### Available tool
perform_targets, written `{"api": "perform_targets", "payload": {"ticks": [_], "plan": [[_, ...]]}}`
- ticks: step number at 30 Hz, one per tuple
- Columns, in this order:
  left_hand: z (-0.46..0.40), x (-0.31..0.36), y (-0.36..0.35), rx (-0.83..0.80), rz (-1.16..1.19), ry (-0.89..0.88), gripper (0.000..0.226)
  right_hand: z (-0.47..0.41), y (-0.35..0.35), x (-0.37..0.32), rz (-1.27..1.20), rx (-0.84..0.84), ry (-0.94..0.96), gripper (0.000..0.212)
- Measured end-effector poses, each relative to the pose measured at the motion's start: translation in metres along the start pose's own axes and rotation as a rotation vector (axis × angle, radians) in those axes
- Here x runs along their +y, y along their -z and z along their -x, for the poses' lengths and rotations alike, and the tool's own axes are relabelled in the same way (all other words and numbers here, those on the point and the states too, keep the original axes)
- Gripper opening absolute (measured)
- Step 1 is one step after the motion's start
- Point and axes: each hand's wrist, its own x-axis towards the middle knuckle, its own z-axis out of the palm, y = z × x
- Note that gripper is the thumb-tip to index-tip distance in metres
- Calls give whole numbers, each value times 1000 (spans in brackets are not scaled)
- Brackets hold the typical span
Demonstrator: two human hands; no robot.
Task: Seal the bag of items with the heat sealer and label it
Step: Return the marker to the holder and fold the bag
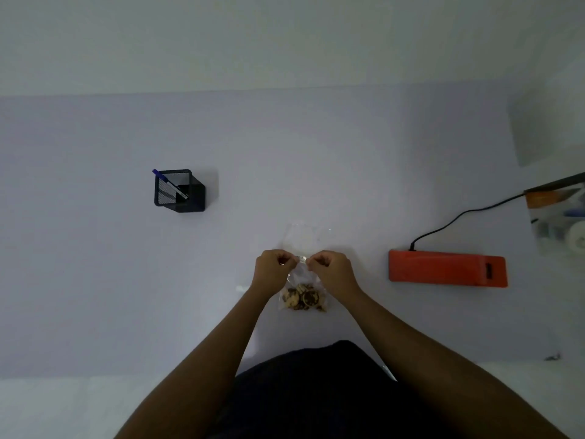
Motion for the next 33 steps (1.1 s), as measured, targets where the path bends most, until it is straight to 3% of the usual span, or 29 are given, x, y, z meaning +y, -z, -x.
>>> {"api": "perform_targets", "payload": {"ticks": [33], "plan": [[-16,13,-32,101,-326,67,22,-21,-4,-12,298,55,-117,28]]}}
